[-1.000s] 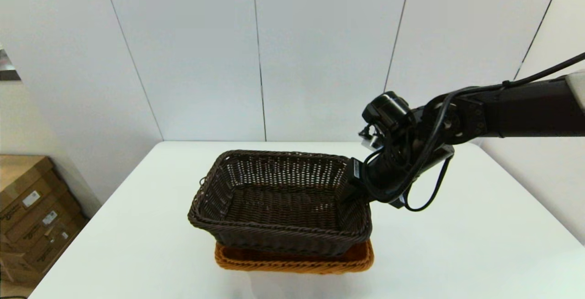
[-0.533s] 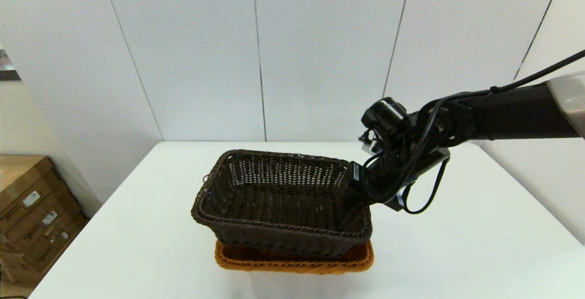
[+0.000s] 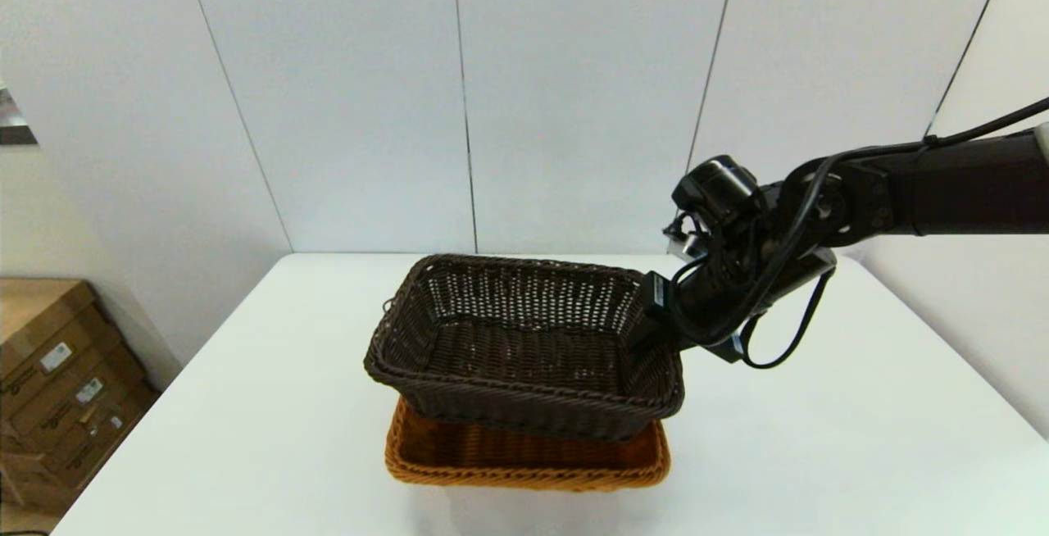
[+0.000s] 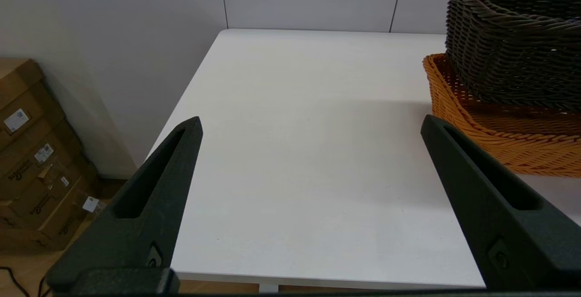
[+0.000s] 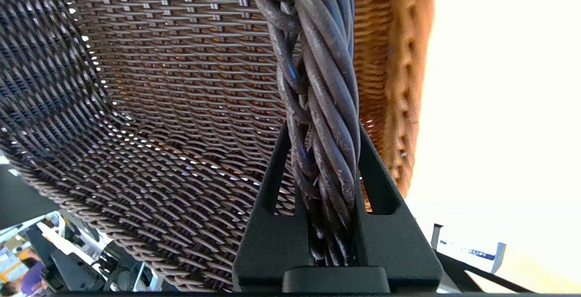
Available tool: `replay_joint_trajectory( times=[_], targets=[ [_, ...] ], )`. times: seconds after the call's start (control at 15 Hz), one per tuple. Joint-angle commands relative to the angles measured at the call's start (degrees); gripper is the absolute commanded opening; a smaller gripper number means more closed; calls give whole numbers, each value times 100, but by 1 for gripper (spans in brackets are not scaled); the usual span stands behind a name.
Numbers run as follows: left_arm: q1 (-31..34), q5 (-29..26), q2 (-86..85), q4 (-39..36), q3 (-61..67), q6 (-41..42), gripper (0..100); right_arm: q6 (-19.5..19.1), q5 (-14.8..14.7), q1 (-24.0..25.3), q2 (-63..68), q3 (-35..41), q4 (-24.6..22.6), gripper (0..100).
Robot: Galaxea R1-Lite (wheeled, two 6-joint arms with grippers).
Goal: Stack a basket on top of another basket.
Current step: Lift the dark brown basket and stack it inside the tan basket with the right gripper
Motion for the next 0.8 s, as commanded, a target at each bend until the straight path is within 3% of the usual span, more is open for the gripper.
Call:
replay_joint_trajectory(
  times=[0.07, 0.8],
  targets=[
    [1, 3, -9, -1, 9, -3, 100, 2, 18, -26, 10, 17, 16, 0],
    [1, 3, -9, -1, 9, -3, 100, -94, 27, 9, 204, 132, 16, 0]
  ],
)
